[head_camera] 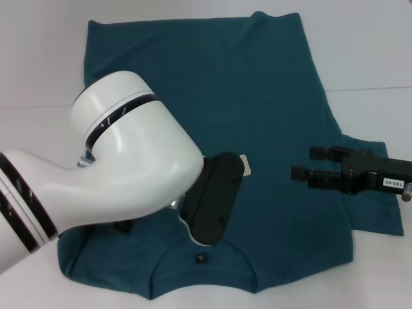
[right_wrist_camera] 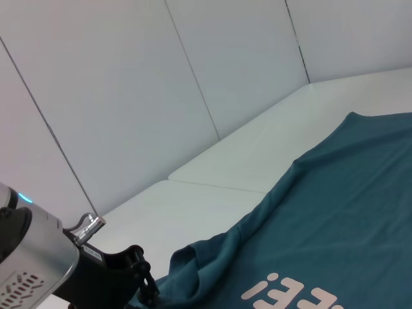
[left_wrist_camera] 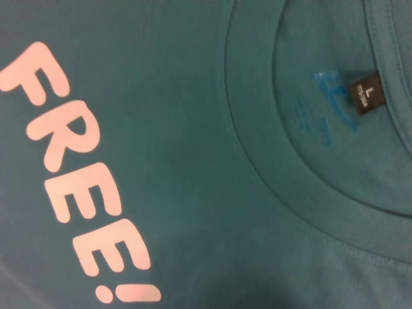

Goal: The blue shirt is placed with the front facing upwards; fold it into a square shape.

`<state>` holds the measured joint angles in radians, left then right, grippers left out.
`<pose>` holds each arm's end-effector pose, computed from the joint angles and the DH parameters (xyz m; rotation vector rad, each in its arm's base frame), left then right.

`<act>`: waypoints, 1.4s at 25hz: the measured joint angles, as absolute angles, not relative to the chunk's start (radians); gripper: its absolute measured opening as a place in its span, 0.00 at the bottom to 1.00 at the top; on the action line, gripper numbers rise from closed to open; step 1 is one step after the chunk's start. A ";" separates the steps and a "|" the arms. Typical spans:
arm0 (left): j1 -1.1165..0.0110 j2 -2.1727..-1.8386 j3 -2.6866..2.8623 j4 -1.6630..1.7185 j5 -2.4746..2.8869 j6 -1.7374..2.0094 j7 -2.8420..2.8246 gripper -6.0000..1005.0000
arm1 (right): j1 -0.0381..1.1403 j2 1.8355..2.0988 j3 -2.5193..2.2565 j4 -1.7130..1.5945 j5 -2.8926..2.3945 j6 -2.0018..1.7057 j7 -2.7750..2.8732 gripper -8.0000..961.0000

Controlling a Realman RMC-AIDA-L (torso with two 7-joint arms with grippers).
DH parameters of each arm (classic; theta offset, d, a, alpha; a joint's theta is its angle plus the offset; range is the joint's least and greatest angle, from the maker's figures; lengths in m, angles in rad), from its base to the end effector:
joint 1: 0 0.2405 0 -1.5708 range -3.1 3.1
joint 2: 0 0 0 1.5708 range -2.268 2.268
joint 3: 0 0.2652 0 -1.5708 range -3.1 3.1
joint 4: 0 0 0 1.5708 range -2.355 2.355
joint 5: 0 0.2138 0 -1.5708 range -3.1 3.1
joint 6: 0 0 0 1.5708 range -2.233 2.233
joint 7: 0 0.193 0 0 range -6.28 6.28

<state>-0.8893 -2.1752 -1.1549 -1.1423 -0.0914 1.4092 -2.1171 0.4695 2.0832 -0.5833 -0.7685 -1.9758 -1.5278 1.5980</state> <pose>-0.1564 0.3906 -0.1270 -2.4337 0.7311 1.3648 0.2732 0.3661 -0.0062 -2.4835 0.8963 0.7674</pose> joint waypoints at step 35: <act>-0.603 -2.167 -2.034 -1.176 -1.085 1.102 -1.805 0.55 | 0.493 2.079 -0.581 -0.766 -1.965 -1.525 1.610 0.98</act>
